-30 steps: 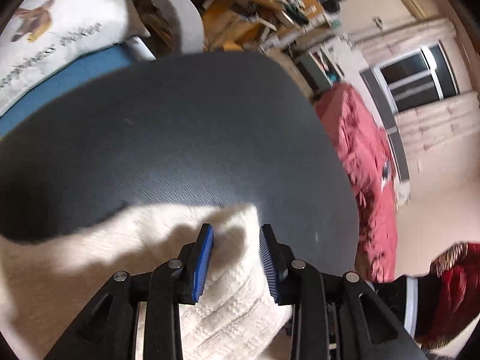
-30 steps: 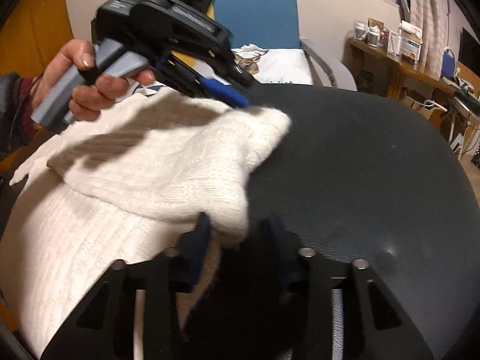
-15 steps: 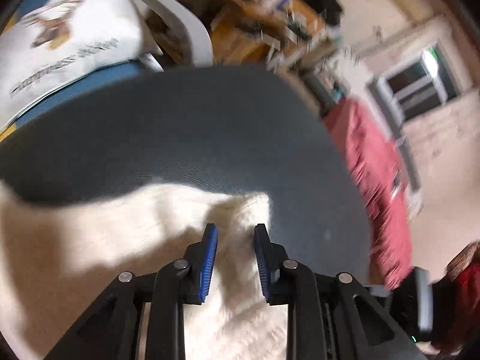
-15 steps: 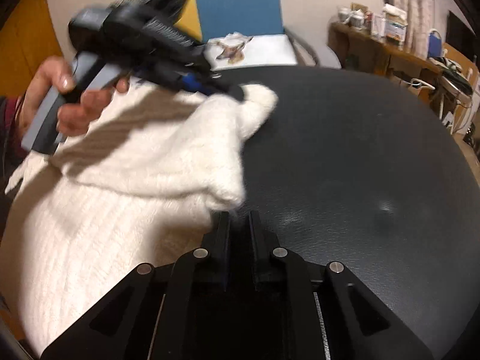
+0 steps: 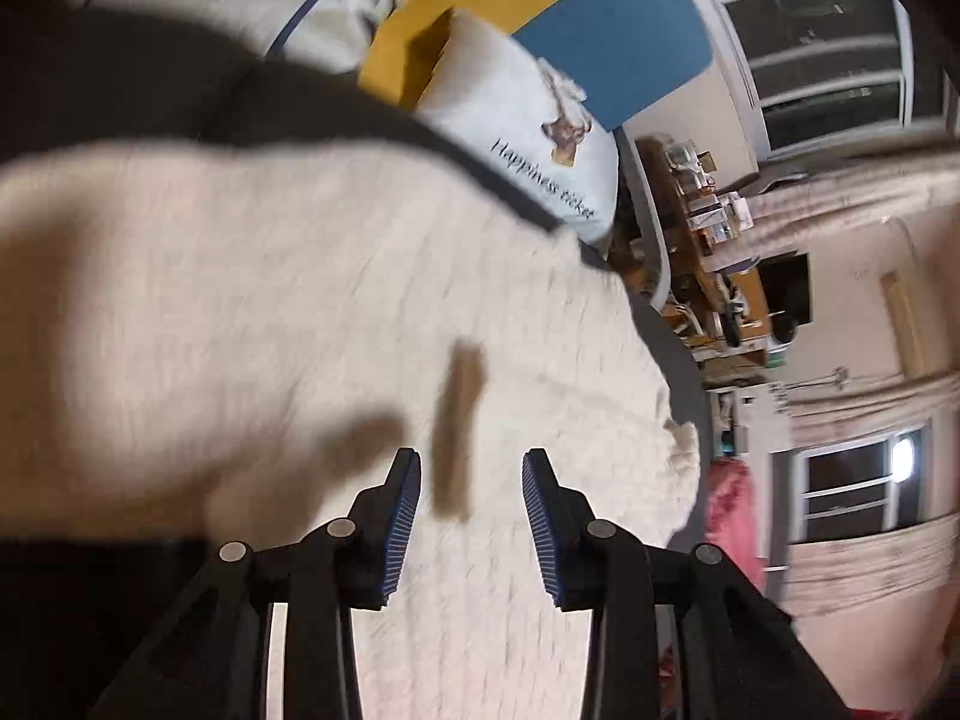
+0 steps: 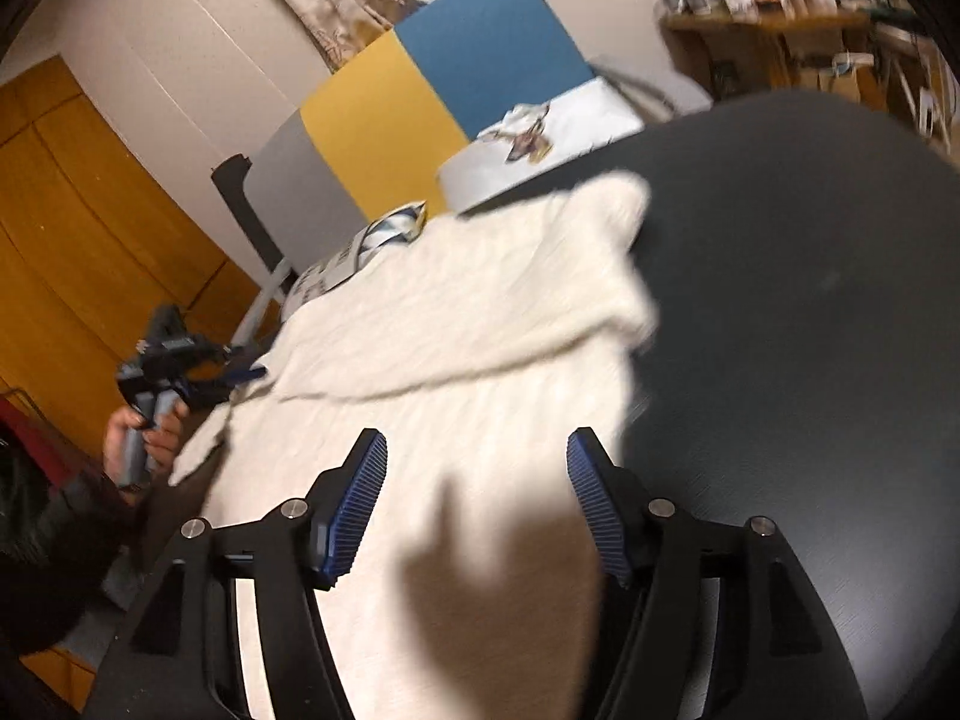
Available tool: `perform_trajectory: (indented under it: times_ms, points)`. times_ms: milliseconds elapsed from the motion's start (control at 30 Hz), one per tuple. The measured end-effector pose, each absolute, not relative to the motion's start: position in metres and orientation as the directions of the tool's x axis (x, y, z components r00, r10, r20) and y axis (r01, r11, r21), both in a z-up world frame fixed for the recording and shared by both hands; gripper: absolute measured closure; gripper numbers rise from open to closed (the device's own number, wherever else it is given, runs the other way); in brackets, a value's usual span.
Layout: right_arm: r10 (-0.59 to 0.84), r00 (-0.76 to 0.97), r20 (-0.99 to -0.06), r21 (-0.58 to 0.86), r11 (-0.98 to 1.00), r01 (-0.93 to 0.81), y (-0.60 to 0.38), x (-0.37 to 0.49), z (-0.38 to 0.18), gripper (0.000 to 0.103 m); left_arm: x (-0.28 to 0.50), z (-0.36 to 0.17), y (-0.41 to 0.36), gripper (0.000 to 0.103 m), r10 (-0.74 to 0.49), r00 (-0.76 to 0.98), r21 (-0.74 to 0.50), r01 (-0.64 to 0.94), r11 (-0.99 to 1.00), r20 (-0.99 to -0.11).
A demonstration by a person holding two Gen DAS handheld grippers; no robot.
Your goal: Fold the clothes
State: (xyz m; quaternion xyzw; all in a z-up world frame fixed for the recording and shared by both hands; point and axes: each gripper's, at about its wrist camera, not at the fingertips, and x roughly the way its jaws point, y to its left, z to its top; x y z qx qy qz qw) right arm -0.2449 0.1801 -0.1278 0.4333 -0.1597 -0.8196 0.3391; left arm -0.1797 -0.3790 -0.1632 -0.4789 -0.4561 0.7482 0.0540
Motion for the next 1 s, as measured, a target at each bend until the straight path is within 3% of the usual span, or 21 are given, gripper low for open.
perform_trajectory:
  times_ms: [300, 433, 467, 500, 533, 700, 1000]
  points:
    - [-0.674, -0.339, -0.656, 0.571, -0.737, 0.362, 0.135, -0.213, -0.135, 0.037, -0.209, -0.191, -0.369, 0.067, 0.591, -0.548, -0.803, 0.336, -0.493, -0.592]
    - [-0.665, -0.341, -0.665, 0.58, -0.747, 0.325, 0.127, -0.218, -0.138, 0.037, -0.225, -0.192, -0.359, 0.068, 0.611, -0.517, -0.797, 0.313, -0.517, -0.6]
    - [-0.664, -0.342, -0.665, 0.586, -0.747, 0.313, 0.126, -0.22, -0.14, 0.037, -0.225, -0.19, -0.357, 0.072, 0.599, -0.515, -0.784, 0.305, -0.541, -0.613]
    - [-0.667, -0.346, -0.66, 0.595, -0.745, 0.301, 0.126, -0.224, -0.141, 0.037, -0.225, -0.188, -0.355, 0.09, 0.585, -0.515, -0.77, 0.295, -0.566, -0.627]
    - [-0.666, -0.351, -0.658, 0.6, -0.746, 0.288, 0.125, -0.226, -0.142, 0.037, -0.225, -0.184, -0.353, 0.1, 0.56, -0.527, -0.753, 0.282, -0.594, -0.639]
    - [-0.658, -0.378, -0.651, 0.637, -0.745, 0.2, 0.132, -0.237, -0.151, 0.037, -0.216, -0.15, -0.352, 0.098, 0.541, -0.629, -0.788, 0.198, -0.583, -0.558]
    - [-0.708, -0.377, -0.598, 0.691, -0.693, 0.205, 0.139, -0.235, -0.161, 0.037, -0.233, -0.059, -0.343, 0.098, 0.574, -0.707, -0.829, 0.03, -0.558, -0.412]
